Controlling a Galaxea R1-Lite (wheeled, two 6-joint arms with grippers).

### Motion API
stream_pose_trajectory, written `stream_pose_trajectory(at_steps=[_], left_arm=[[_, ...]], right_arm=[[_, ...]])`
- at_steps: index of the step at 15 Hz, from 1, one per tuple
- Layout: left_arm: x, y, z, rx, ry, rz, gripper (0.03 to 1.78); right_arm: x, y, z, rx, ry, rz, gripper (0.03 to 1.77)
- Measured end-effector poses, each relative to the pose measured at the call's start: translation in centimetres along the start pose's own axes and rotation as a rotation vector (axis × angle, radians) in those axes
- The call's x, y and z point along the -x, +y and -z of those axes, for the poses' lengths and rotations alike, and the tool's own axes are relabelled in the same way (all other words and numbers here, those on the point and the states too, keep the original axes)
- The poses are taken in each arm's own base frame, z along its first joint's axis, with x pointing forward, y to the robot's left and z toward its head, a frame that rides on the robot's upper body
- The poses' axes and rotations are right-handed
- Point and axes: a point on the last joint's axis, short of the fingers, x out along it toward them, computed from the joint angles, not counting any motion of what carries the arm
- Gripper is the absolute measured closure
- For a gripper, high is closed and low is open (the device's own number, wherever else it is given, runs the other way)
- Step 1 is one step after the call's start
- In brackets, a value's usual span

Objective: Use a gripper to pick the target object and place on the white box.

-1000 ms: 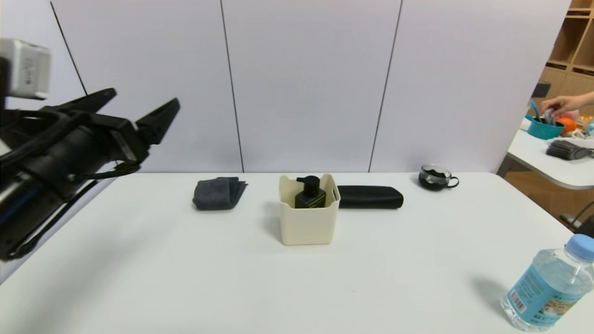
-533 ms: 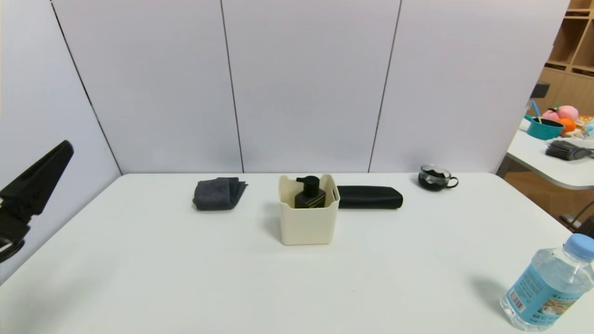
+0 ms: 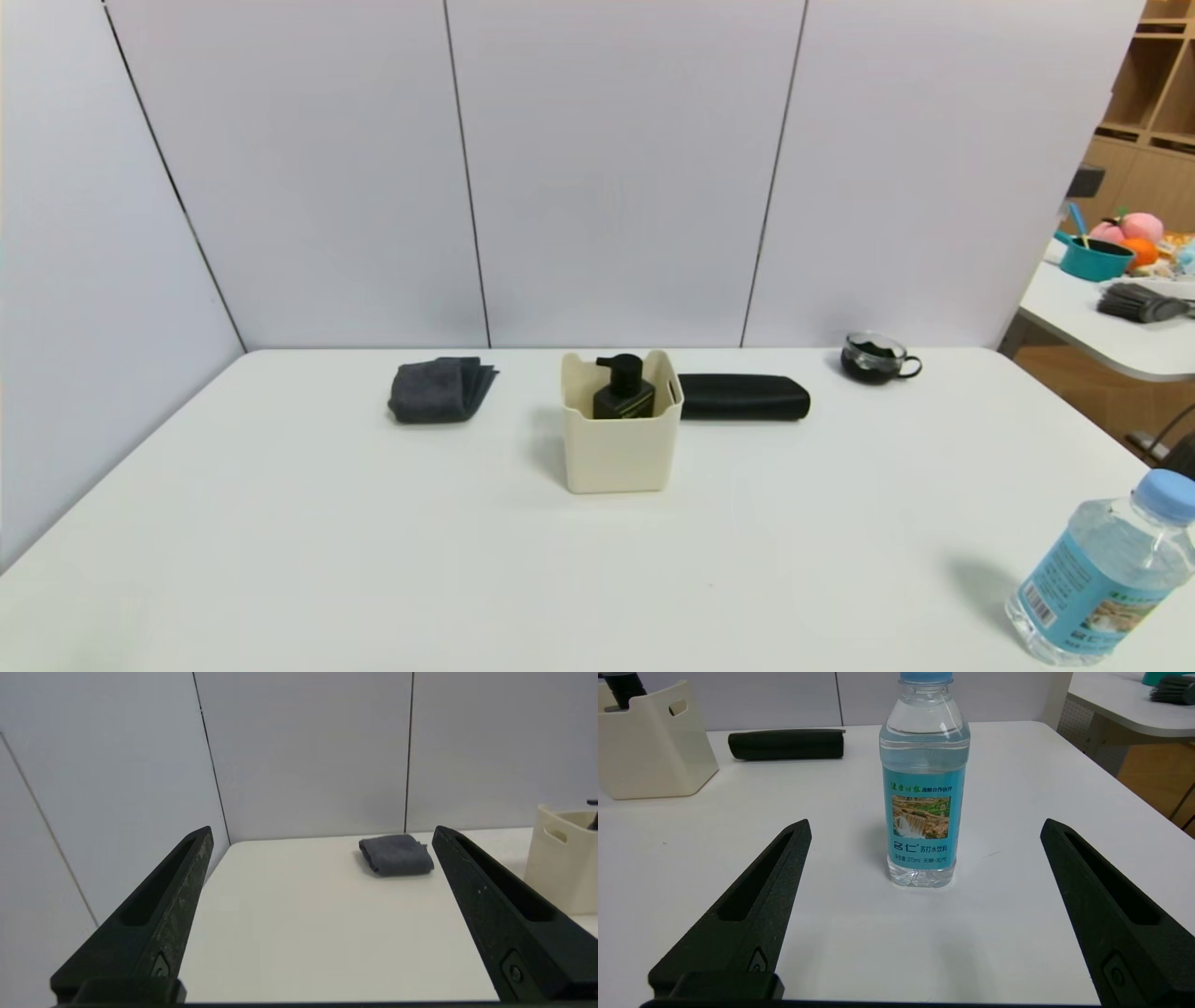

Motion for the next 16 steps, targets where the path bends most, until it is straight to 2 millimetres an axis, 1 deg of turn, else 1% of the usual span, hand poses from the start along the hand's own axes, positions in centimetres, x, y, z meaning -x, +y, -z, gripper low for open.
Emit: stream_pose_trajectory(at_steps=[2, 3, 4, 5, 6, 9, 16], left_arm=[[2.4, -0.1, 2.2, -0.009, 0.058, 0.021, 0.12], [3.0, -0.2, 3.5, -0.013, 0.097, 0.03, 0.12], [3.3, -0.4, 5.0, -0.014, 0.124, 0.036, 0.12], [3.5, -0.5, 5.8, -0.014, 0.114, 0.036, 0.12], [3.6, -0.5, 6.3, -0.013, 0.111, 0.039, 0.12], [4.1, -0.9, 8.2, -0.011, 0.241, 0.115, 0.12], [4.1, -0.8, 8.4, 0.061, 0.257, 0.091, 0.12]], right_arm=[[0.0, 0.0, 0.0, 0.0, 0.0, 0.0, 0.1], [0.0, 0.0, 0.0, 0.0, 0.0, 0.0, 0.1], [0.0, 0.0, 0.0, 0.0, 0.0, 0.0, 0.1], [0.0, 0.0, 0.0, 0.0, 0.0, 0.0, 0.1], [0.0, 0.0, 0.0, 0.0, 0.0, 0.0, 0.1], [0.0, 0.0, 0.0, 0.0, 0.0, 0.0, 0.1], [0.0, 0.0, 0.0, 0.0, 0.0, 0.0, 0.1]])
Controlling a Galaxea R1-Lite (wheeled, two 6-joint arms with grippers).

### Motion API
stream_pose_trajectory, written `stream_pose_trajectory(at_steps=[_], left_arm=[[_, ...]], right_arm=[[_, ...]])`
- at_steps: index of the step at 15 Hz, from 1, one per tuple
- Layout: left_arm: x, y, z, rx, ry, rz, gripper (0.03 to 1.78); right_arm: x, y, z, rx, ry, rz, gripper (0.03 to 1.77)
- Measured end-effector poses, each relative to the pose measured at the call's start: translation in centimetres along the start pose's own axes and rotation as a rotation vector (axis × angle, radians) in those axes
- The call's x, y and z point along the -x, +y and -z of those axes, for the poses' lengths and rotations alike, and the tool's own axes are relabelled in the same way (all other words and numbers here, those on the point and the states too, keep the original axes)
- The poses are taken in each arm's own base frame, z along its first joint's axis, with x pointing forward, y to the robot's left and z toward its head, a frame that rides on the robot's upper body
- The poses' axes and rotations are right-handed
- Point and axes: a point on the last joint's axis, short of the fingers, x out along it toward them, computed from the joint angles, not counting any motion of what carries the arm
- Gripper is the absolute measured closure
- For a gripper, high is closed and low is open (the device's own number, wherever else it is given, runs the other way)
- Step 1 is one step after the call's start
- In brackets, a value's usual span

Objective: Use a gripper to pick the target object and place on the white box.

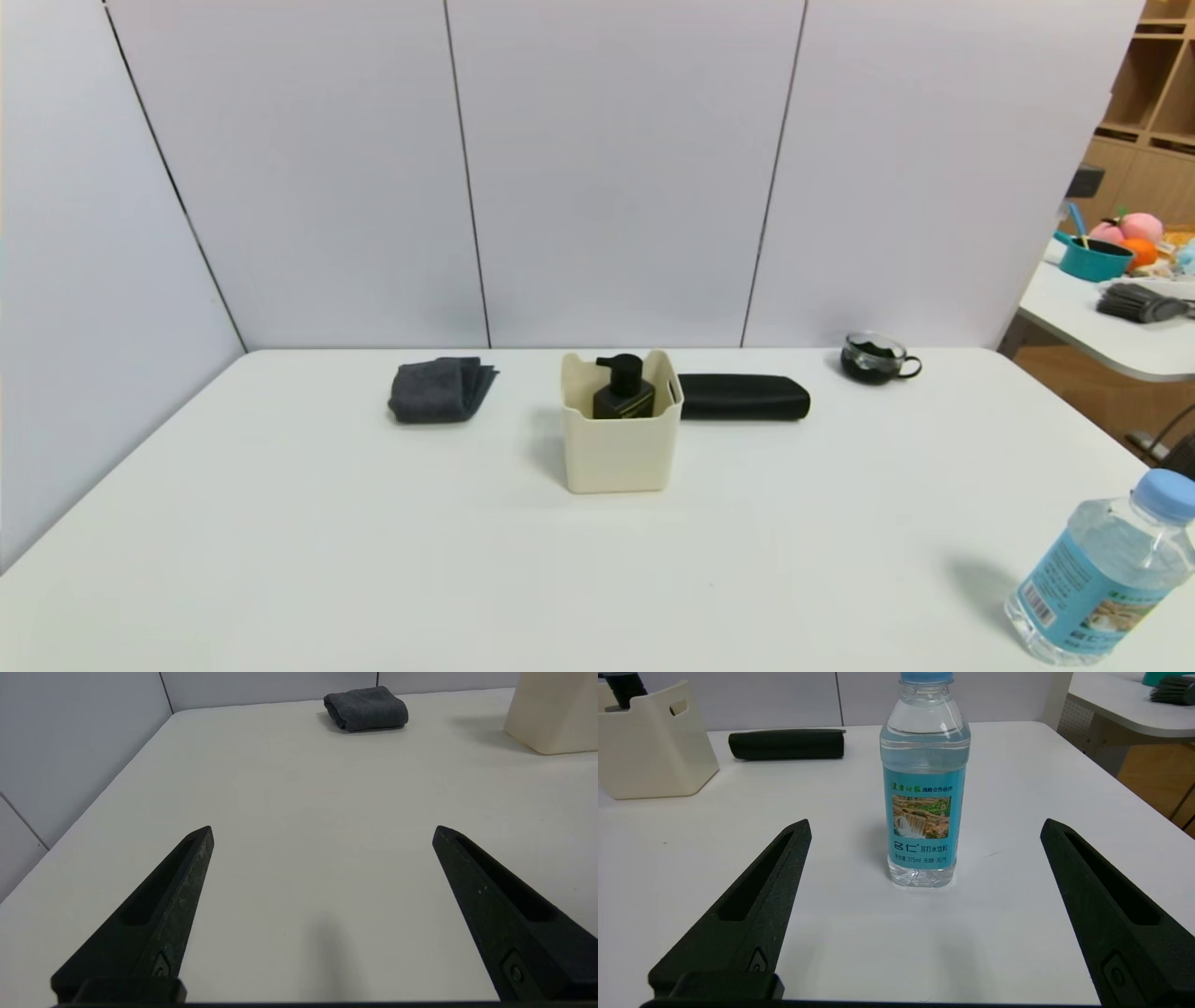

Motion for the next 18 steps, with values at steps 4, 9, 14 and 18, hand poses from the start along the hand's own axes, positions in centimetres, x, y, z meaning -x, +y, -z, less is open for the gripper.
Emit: stream_pose_trajectory(at_steps=[4, 9, 14, 18], left_arm=[[0.0, 0.04, -0.02, 0.065, -0.002, -0.02, 0.12], [0.0, 0.07, -0.04, 0.082, -0.004, -0.03, 0.12], [0.0, 0.07, -0.04, 0.082, -0.004, -0.03, 0.12], [0.0, 0.07, -0.04, 0.082, -0.004, -0.031, 0.12]], right_arm=[[0.0, 0.0, 0.0, 0.0, 0.0, 0.0, 0.1], [0.0, 0.0, 0.0, 0.001, 0.0, 0.0, 0.1], [0.0, 0.0, 0.0, 0.0, 0.0, -0.001, 0.1], [0.0, 0.0, 0.0, -0.001, 0.0, 0.001, 0.1]])
